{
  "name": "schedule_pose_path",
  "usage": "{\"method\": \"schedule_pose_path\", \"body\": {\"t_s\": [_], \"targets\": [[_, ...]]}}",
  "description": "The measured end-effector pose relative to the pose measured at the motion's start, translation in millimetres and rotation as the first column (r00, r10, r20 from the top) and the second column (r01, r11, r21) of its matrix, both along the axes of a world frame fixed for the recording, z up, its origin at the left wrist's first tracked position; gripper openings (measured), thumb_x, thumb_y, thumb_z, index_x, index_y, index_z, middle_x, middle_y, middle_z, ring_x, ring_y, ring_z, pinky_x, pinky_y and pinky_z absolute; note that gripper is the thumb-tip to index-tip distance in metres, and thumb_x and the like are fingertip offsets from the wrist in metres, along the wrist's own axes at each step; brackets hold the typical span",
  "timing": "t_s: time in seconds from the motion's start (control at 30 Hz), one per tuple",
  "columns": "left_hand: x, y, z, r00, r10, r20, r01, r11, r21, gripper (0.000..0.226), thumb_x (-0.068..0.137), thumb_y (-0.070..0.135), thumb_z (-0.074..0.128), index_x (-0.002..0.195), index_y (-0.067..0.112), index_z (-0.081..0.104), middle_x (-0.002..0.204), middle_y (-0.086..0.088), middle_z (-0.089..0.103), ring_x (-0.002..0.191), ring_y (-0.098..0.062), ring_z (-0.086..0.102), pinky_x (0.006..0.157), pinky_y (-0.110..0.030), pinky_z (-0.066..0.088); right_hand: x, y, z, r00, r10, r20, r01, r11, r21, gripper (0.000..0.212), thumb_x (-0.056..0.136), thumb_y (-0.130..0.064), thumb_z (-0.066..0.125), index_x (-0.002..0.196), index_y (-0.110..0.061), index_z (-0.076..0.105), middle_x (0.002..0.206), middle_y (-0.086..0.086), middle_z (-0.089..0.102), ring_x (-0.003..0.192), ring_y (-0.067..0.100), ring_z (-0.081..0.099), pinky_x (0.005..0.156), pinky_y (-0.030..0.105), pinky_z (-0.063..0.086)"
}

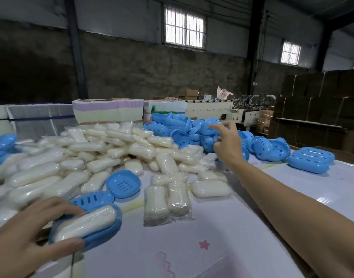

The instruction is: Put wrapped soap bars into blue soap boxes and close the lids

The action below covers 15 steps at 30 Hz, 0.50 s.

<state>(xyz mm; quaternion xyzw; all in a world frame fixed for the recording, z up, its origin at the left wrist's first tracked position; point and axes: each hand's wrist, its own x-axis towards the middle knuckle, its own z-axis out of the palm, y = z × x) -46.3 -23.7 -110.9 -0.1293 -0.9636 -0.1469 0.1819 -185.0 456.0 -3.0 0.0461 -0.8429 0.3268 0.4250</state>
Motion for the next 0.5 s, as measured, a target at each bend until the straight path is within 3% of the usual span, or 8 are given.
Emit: {"method": "schedule_pose_path", "body": {"t_s": [0.07, 0.17, 0.3, 0.4, 0.5], "targets": [[3.3, 4.3, 7.6, 1.000, 0.012, 0.029, -0.013, 0.999, 0.030, 0.083, 0.064, 0.084, 0.071, 0.134, 0.040, 0.059, 0.130, 0.025, 0.058, 0.117, 0.002, 0.056, 0.088, -0.021, 0.049, 13.9, -26.8, 13.4, 0.989, 0.143, -0.036, -0.144, 0.989, -0.030, 0.061, 0.079, 0.020, 0.051, 0.117, -0.024, 0.068, 0.118, -0.003, 0.044, 0.082, 0.005, 0.051, 0.076, 0.021, 0.051], [21.3, 18.6, 23.6, 0.997, -0.055, -0.046, 0.058, 0.997, 0.056, 0.071, 0.067, 0.087, 0.064, 0.125, 0.046, 0.062, 0.120, 0.028, 0.060, 0.108, 0.010, 0.055, 0.083, -0.013, 0.044, 42.9, -77.3, 30.4, 0.936, 0.352, -0.007, -0.351, 0.935, 0.037, 0.062, 0.079, 0.020, 0.048, 0.117, -0.024, 0.069, 0.121, -0.002, 0.049, 0.095, 0.011, 0.053, 0.082, 0.021, 0.047], [44.6, 38.6, 46.2, 0.986, -0.127, -0.110, 0.138, 0.986, 0.098, 0.068, 0.065, 0.091, 0.060, 0.120, 0.051, 0.060, 0.114, 0.028, 0.062, 0.106, 0.005, 0.055, 0.089, -0.016, 0.041, 89.9, -145.9, 45.9, 0.742, 0.665, 0.085, -0.669, 0.726, 0.163, 0.054, 0.078, 0.018, 0.053, 0.110, -0.022, 0.072, 0.116, 0.000, 0.059, 0.102, 0.011, 0.056, 0.080, 0.013, 0.043], [56.6, 48.3, 55.7, 0.984, -0.176, -0.033, 0.179, 0.974, 0.141, 0.063, 0.063, 0.089, 0.061, 0.118, 0.059, 0.057, 0.112, 0.027, 0.061, 0.104, 0.001, 0.055, 0.090, -0.028, 0.043, 118.2, -187.6, 51.9, 0.553, 0.828, 0.087, -0.833, 0.552, 0.046, 0.054, 0.077, 0.017, 0.055, 0.109, -0.025, 0.070, 0.114, -0.004, 0.062, 0.095, 0.004, 0.058, 0.083, 0.018, 0.048], [61.3, 54.8, 63.4, 0.980, -0.195, -0.025, 0.197, 0.966, 0.169, 0.048, 0.063, 0.080, 0.061, 0.103, 0.055, 0.066, 0.105, 0.025, 0.062, 0.105, 0.001, 0.052, 0.094, -0.022, 0.040, 130.3, -212.8, 47.3, 0.318, 0.948, 0.011, -0.908, 0.308, -0.285, 0.055, 0.077, 0.019, 0.054, 0.102, -0.026, 0.071, 0.105, -0.008, 0.067, 0.072, 0.002, 0.056, 0.072, 0.019, 0.051]]}}
